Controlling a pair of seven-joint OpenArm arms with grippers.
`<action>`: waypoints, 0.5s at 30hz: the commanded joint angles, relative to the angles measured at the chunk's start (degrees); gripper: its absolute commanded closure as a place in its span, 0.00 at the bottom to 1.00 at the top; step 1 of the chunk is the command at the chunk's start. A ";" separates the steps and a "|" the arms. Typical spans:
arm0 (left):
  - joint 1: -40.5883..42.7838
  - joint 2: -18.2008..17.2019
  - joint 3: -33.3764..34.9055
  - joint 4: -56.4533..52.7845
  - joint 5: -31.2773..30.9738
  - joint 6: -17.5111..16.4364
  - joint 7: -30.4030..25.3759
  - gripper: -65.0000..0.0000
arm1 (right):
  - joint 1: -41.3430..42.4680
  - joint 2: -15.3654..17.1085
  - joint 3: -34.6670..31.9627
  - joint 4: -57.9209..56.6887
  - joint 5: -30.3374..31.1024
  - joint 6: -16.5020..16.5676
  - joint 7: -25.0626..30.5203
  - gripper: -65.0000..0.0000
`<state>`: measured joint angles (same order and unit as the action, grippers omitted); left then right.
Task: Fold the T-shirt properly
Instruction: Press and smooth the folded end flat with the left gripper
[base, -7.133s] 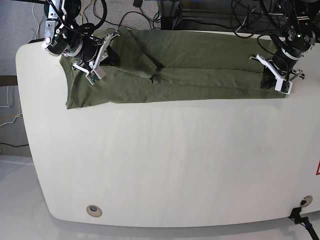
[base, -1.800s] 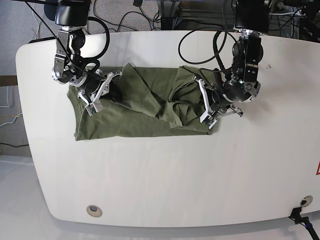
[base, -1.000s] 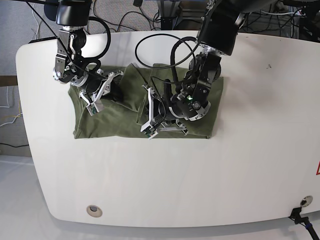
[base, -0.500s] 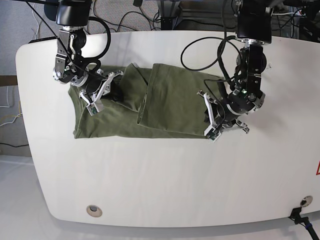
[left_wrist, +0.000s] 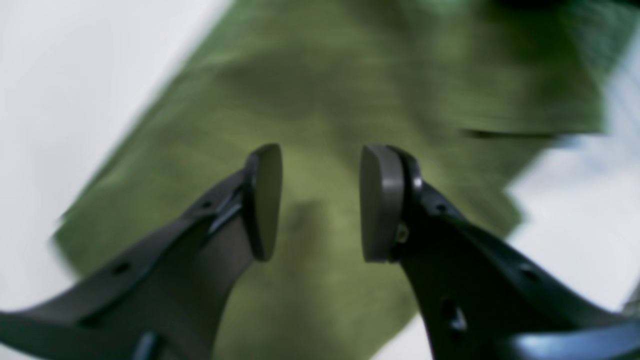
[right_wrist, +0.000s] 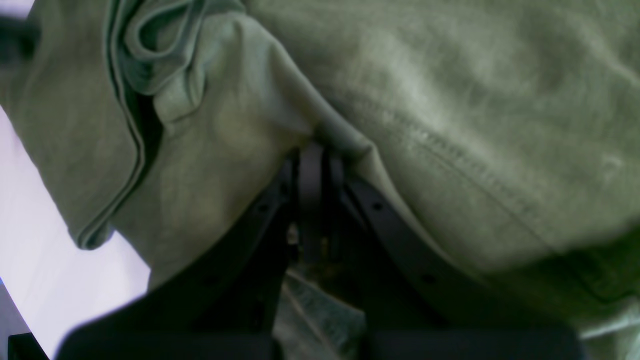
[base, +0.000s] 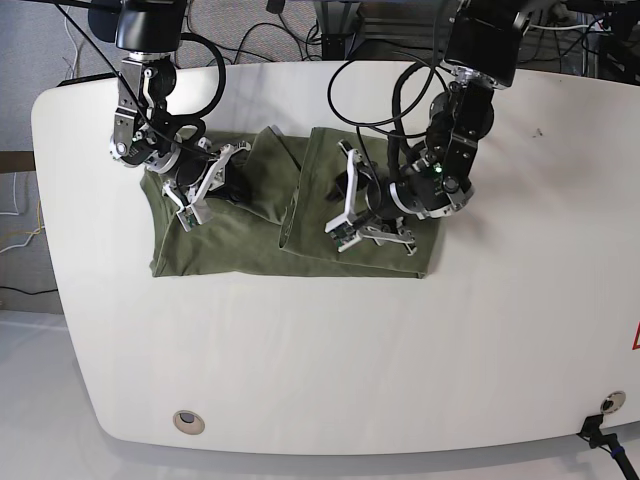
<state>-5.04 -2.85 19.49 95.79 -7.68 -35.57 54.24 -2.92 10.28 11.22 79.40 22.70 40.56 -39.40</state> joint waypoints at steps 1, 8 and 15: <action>-0.02 -0.80 1.66 3.16 -0.27 0.19 -0.92 0.66 | -0.55 0.31 -0.19 -0.41 -4.11 -0.56 -4.78 1.00; -0.19 -1.94 2.36 2.54 -0.19 0.36 -4.96 0.57 | -0.64 0.31 -0.19 -0.41 -4.11 -0.56 -4.78 1.00; -7.84 5.53 0.78 -6.25 -0.27 0.54 -2.33 0.51 | -0.64 0.31 -0.19 -0.41 -4.11 -0.56 -4.78 1.00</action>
<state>-10.44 0.97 21.96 90.32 -7.35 -35.29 52.42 -2.94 10.17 11.20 79.37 22.72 40.60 -39.38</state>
